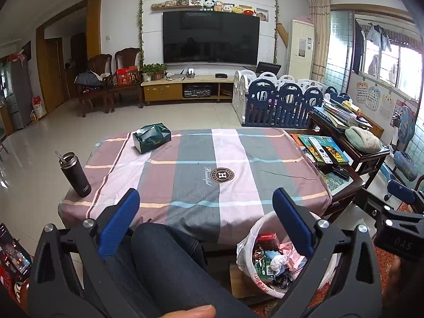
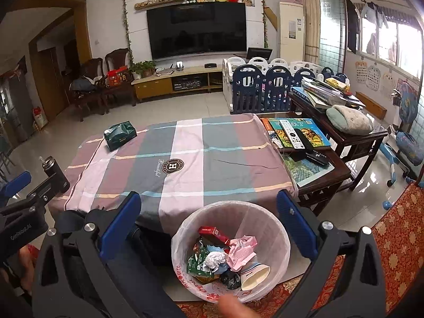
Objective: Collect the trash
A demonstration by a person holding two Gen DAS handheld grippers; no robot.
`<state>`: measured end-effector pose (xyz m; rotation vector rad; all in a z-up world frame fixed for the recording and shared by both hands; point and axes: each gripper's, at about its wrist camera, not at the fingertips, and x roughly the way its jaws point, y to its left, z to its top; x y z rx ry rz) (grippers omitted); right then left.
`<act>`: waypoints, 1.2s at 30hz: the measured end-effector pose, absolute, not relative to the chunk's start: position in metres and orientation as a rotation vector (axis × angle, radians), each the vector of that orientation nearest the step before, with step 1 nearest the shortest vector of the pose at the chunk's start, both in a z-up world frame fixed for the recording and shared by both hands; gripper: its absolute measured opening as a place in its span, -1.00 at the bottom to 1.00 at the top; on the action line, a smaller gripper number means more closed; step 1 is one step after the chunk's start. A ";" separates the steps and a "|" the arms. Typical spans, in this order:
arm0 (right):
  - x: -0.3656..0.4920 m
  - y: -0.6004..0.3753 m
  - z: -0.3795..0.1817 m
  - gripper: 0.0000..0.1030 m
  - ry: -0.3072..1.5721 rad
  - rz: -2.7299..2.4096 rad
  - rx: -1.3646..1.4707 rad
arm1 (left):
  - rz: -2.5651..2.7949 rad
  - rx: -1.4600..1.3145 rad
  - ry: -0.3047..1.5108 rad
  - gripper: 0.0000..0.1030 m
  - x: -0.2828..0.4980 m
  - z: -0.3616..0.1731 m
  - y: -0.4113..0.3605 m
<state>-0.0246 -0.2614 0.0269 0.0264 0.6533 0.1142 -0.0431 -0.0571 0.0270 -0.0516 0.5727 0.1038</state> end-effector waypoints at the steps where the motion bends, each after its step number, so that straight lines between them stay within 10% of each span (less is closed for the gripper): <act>1: -0.025 -0.260 0.027 0.93 0.653 0.117 0.019 | 0.107 -0.055 0.575 0.94 -0.043 0.026 -0.056; 36: -0.017 -0.259 0.013 0.93 0.693 0.077 -0.002 | 0.107 -0.071 0.595 0.94 -0.041 0.019 -0.055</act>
